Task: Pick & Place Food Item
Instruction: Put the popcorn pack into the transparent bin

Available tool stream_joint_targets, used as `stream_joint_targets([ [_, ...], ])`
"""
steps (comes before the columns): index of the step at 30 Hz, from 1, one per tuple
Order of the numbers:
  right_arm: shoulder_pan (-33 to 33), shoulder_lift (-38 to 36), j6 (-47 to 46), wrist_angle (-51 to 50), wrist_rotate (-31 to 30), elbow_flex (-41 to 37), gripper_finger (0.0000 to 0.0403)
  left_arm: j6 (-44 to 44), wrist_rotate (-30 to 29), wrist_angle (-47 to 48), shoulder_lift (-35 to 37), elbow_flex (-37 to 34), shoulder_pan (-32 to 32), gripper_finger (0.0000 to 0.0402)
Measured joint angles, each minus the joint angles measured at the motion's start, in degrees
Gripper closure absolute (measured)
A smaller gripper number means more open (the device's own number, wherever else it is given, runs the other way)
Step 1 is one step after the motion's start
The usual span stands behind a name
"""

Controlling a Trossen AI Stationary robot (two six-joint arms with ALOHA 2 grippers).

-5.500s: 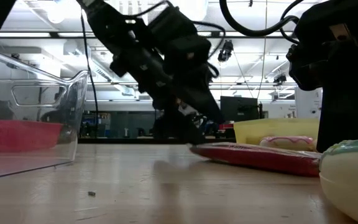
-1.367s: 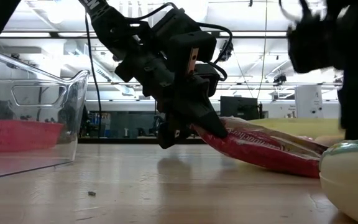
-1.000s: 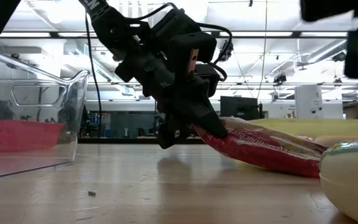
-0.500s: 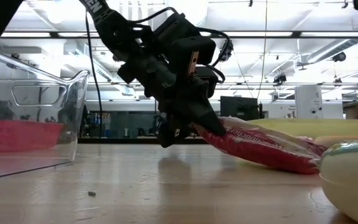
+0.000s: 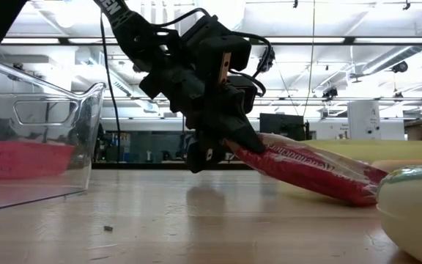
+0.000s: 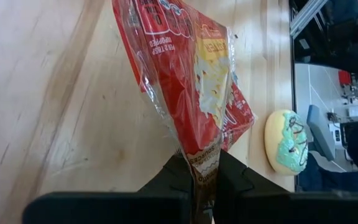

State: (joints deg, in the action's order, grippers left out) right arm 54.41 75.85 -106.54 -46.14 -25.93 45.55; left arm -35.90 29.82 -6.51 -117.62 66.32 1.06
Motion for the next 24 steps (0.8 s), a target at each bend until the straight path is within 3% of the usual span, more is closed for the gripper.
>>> stream_joint_targets([
  [12,0.0,0.3,0.0,0.1,-0.2,-0.7,0.0225,0.0,-3.2,-0.1,1.4,0.0,-0.3,0.0374],
  [24,0.0,0.3,0.2,0.1,-1.3,-0.8,0.0225,2.4,-5.8,1.4,7.5,0.0,-0.3,0.0377],
])
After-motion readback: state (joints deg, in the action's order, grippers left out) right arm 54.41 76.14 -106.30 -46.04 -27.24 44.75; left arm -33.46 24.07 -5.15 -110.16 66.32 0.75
